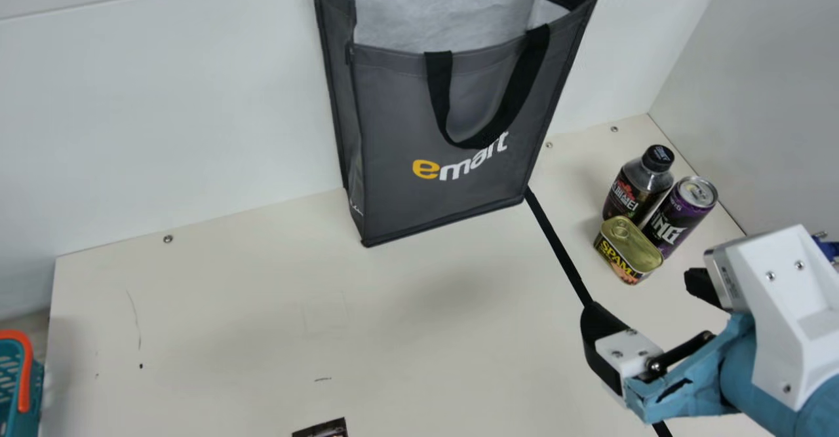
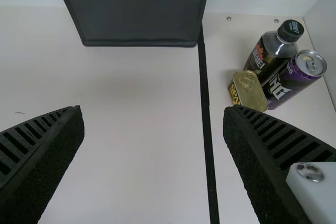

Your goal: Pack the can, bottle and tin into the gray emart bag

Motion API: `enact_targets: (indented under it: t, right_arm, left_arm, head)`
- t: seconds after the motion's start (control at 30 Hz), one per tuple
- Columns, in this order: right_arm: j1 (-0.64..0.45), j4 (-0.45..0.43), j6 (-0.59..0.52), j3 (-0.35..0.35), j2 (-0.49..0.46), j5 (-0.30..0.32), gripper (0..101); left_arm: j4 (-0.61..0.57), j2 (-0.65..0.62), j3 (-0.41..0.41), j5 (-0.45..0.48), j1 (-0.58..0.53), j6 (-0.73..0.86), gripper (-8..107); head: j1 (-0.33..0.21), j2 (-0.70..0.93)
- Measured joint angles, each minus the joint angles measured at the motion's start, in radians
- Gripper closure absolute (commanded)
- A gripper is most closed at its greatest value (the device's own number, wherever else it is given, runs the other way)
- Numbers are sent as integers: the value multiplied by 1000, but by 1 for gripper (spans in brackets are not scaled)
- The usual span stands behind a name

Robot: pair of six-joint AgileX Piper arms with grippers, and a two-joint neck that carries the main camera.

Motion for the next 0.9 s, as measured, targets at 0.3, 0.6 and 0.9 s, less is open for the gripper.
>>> enact_targets:
  t: [0.3,0.6,0.9]
  right_arm:
    - [0,0,0,0,0,0,10]
    - [0,0,0,0,0,-1,10]
    - [0,0,0,0,0,-1,10]
  left_arm:
    - [0,0,0,0,0,0,9]
    - [0,0,0,0,0,0,9]
    - [0,0,0,0,0,0,9]
  head:
    - [0,2]
    - [0,2]
    - [0,0]
